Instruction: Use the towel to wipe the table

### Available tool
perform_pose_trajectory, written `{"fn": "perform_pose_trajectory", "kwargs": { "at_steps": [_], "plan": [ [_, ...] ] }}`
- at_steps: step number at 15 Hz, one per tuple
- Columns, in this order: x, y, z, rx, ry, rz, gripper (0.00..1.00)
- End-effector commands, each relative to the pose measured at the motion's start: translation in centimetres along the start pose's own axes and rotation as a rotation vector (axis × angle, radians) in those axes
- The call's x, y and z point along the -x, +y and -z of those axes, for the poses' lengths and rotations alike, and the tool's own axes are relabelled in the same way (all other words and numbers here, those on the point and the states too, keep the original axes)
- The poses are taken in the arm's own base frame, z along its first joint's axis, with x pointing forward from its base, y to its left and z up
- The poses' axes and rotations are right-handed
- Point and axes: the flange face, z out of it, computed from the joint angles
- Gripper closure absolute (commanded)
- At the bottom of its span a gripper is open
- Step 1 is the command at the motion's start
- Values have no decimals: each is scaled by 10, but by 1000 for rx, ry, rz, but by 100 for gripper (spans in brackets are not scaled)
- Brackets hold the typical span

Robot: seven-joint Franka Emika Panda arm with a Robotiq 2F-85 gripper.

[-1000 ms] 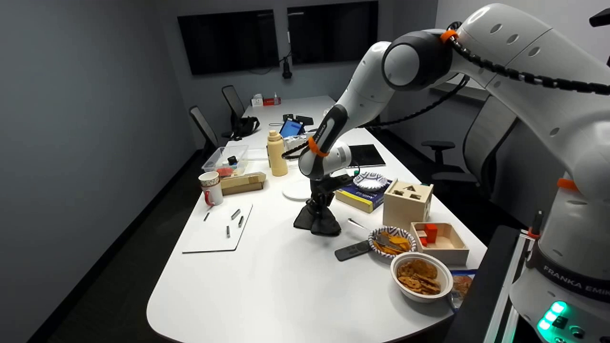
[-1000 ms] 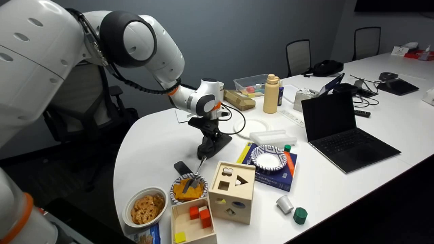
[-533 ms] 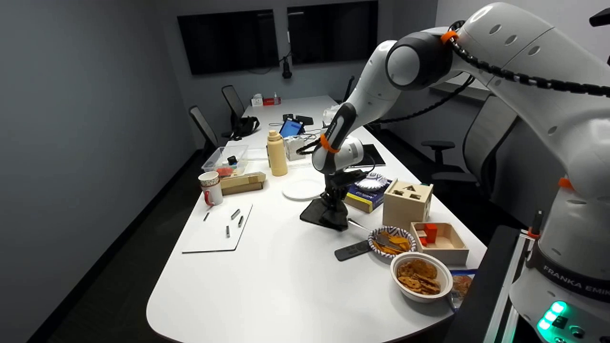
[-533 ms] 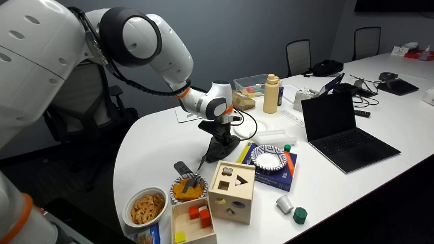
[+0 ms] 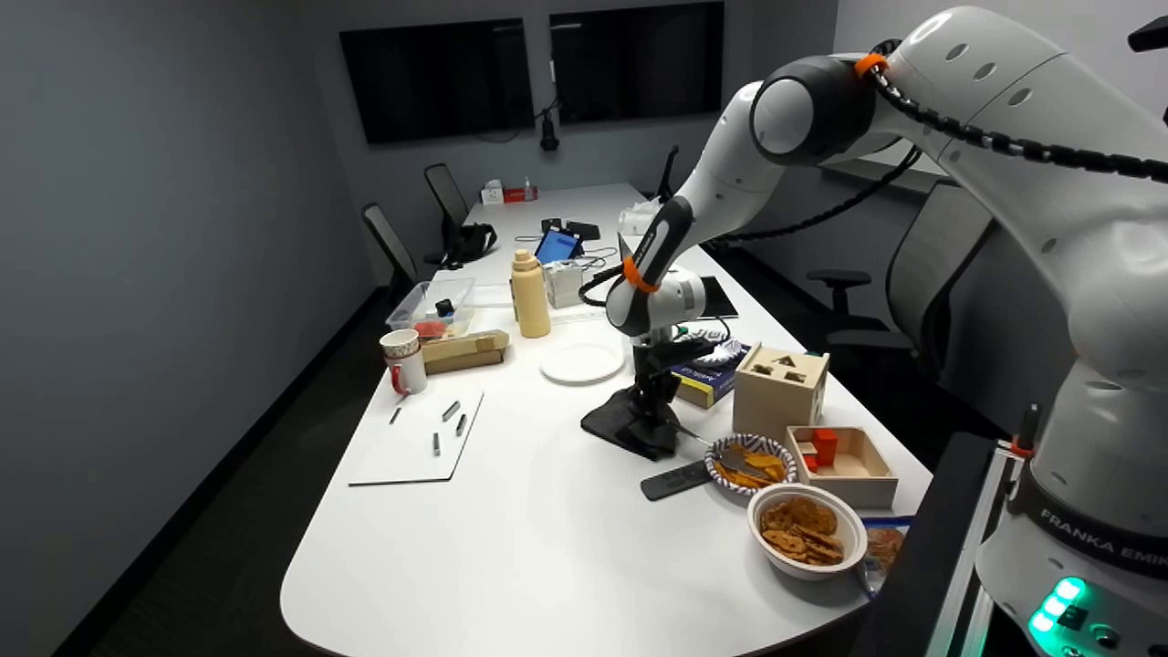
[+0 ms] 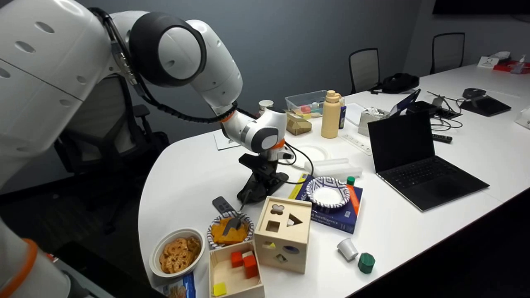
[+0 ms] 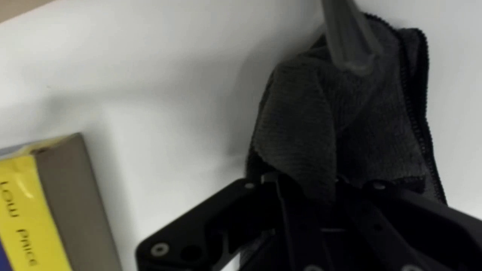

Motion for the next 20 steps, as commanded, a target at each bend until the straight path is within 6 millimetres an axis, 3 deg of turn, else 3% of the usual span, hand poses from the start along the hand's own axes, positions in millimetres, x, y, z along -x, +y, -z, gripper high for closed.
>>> {"fn": "perform_pose_trajectory", "kwargs": {
  "at_steps": [1, 6, 12, 16, 20],
  "plan": [
    [1, -34, -2, -64, -53, 134, 98],
    [-28, -58, -3, -13, 39, 158, 98],
    [-62, -33, 9, 57, 114, 38, 98],
    [-44, -12, 15, 67, 42, -106, 98],
    [-23, -26, 8, 4, -47, 20, 98]
  ]
}}
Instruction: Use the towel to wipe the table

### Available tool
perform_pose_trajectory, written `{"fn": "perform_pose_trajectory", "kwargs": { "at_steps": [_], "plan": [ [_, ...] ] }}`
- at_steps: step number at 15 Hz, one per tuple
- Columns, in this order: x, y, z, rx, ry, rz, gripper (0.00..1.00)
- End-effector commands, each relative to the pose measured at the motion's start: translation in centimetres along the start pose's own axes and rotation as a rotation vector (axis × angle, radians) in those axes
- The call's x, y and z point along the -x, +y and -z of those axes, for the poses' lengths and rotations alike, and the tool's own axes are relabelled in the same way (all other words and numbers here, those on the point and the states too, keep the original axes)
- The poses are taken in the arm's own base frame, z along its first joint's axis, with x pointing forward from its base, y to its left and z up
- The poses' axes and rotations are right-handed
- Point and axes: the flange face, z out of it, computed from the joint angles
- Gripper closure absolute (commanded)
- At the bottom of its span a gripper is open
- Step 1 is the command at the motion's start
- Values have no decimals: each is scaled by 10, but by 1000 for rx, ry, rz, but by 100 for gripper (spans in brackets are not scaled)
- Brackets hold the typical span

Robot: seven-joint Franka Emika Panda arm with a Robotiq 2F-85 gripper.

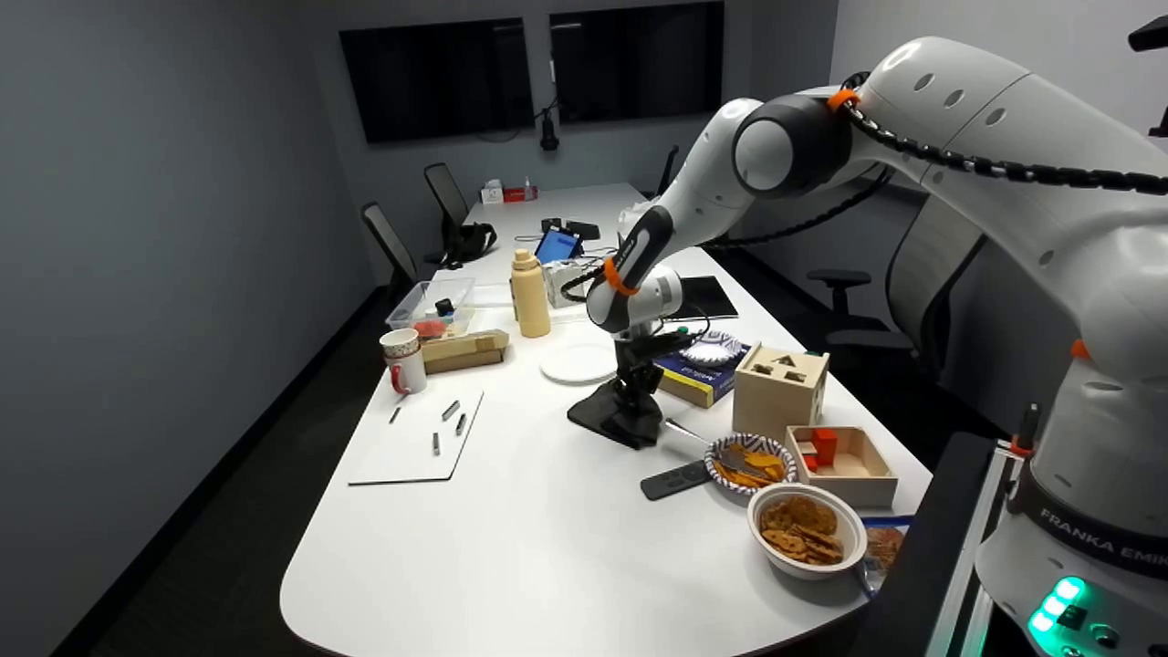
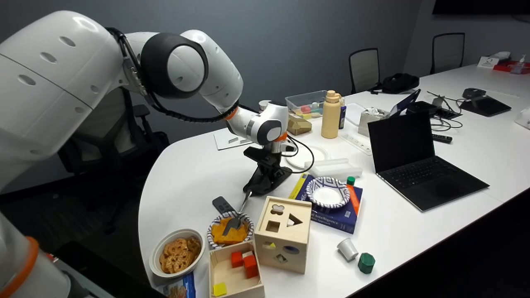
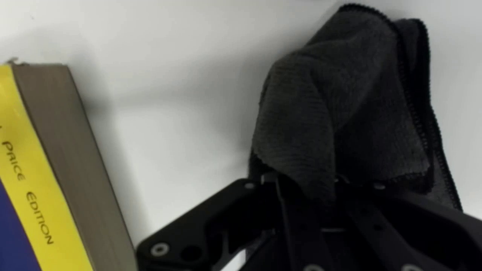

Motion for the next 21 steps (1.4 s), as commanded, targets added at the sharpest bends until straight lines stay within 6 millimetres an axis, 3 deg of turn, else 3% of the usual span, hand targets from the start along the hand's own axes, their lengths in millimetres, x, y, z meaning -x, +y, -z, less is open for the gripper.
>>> {"fn": "perform_pose_trajectory", "kwargs": {
  "at_steps": [1, 5, 10, 15, 18, 21],
  "plan": [
    [21, -21, 0, -63, -8, 154, 98],
    [43, -58, 4, -114, 107, 339, 98],
    [109, -110, 8, -128, 172, 517, 98],
    [185, -146, 11, -84, 42, 473, 98],
    [213, -152, 2, -74, -88, 440, 98],
    [225, -137, -10, -51, -183, 330, 98]
  ]
}}
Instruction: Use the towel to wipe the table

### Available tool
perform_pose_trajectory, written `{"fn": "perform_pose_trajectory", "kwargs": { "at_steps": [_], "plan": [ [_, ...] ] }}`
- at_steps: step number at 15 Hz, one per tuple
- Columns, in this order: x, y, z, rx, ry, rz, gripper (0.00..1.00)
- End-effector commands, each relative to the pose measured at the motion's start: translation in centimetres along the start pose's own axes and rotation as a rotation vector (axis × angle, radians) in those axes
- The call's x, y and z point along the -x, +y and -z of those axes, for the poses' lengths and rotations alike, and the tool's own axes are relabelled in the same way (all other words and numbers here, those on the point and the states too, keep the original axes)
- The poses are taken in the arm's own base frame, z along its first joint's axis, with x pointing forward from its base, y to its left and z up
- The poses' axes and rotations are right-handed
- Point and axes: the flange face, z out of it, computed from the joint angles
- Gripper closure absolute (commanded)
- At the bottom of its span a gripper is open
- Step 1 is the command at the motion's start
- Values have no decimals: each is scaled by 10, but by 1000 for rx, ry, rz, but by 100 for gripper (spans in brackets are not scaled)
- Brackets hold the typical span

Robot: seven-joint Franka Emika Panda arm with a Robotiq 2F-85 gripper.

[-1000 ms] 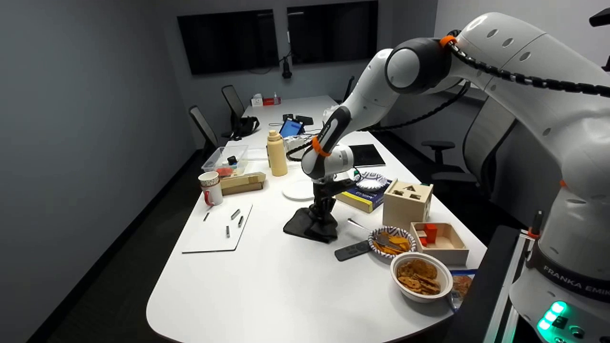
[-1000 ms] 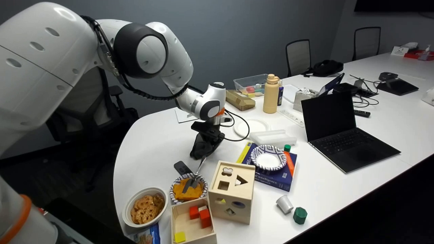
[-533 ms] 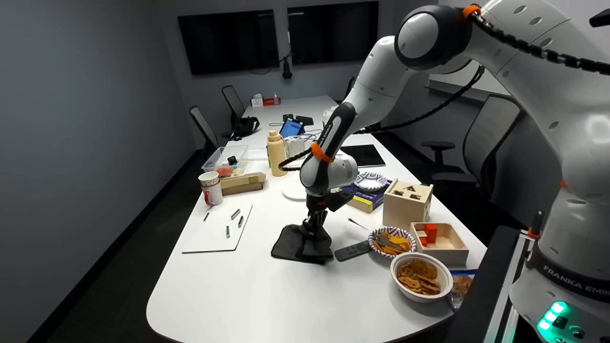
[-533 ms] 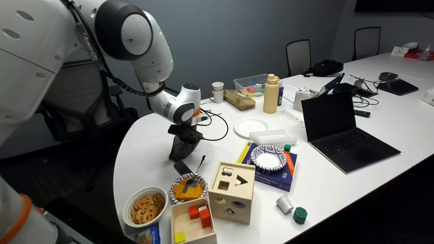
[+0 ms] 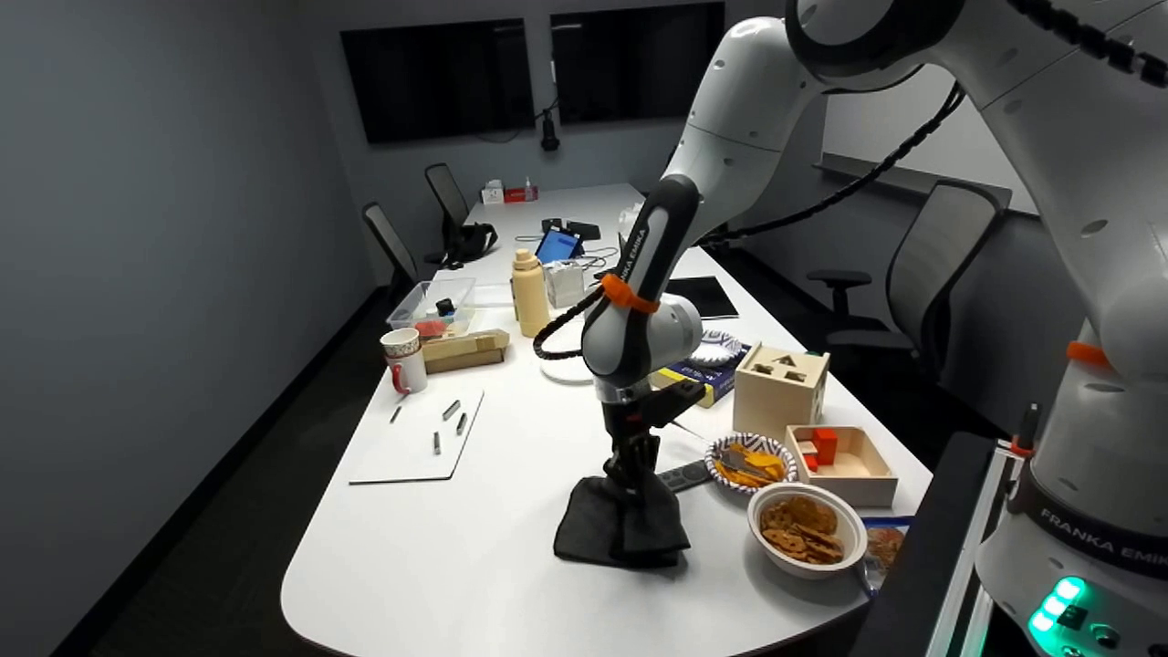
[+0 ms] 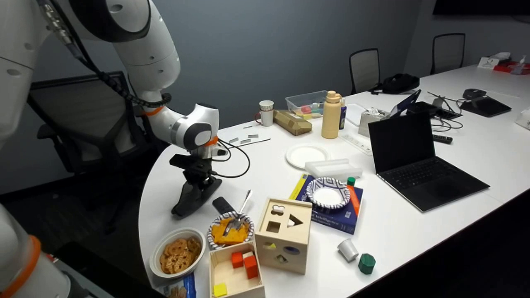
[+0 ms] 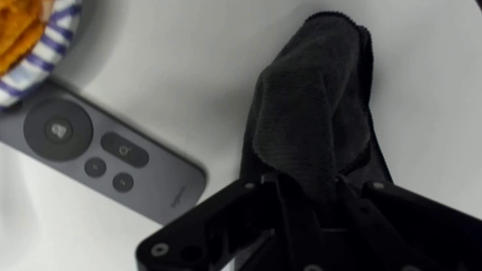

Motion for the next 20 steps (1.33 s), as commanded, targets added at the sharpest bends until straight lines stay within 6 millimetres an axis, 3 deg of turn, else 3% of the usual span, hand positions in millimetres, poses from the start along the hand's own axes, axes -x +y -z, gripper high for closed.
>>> {"fn": "perform_pose_trajectory", "kwargs": {
  "at_steps": [1, 5, 10, 16, 17, 18, 20],
  "plan": [
    [23, 18, -2, 22, -43, -170, 98],
    [28, 45, -10, 15, -66, -271, 98],
    [37, 43, -17, -41, -164, -126, 98],
    [44, 43, -24, -45, -225, -122, 98],
    [45, 42, -25, -42, -224, -124, 68],
    [45, 42, -24, -40, -220, -123, 68],
    [47, 42, -24, -38, -215, -123, 54]
  ]
}}
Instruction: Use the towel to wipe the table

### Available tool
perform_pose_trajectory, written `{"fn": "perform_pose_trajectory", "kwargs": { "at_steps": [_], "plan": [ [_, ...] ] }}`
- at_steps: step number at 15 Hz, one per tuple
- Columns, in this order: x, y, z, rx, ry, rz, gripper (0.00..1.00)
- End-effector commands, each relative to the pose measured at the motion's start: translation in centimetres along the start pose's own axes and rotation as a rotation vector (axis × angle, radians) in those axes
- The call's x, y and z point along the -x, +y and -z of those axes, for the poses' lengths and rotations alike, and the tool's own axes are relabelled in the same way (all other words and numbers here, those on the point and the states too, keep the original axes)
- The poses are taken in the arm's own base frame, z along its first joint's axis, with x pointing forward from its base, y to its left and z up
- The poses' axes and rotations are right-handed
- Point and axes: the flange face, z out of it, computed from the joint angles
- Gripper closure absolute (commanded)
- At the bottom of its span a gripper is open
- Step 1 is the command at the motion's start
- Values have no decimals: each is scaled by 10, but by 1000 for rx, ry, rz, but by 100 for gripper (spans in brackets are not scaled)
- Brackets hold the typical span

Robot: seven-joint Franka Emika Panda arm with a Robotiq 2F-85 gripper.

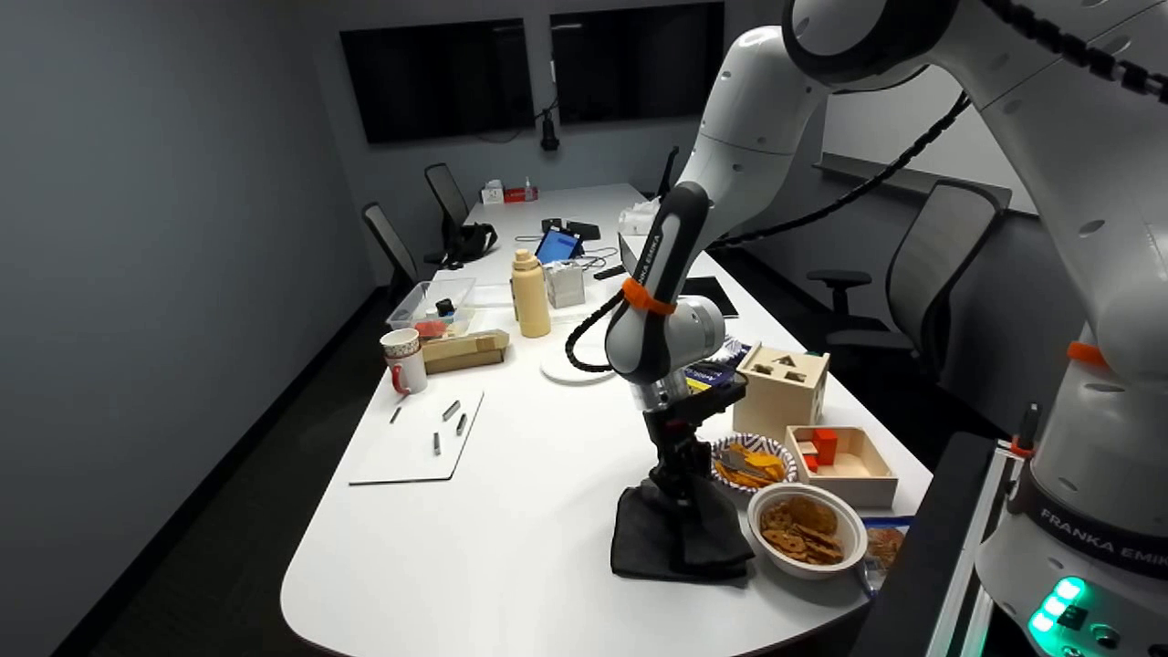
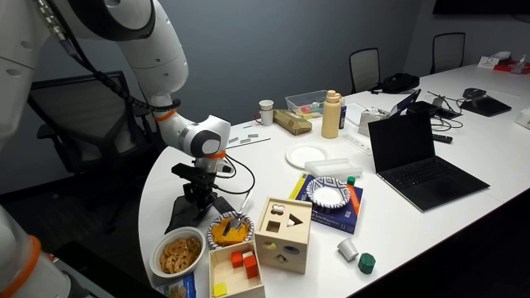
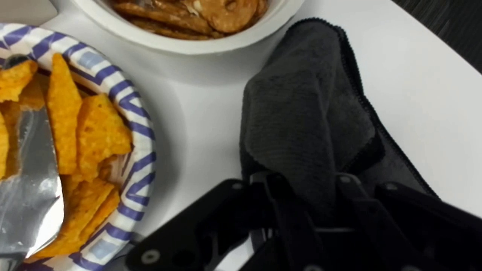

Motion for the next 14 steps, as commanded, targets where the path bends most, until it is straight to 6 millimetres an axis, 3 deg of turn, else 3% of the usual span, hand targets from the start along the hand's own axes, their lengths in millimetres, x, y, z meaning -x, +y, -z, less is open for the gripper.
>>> {"fn": "perform_pose_trajectory", "kwargs": {
  "at_steps": [1, 7, 14],
  "plan": [
    [7, -1, 1, -8, -3, 9, 47],
    [17, -8, 3, 11, -12, -5, 1],
    [50, -44, 19, 67, 36, -158, 0]
  ]
}}
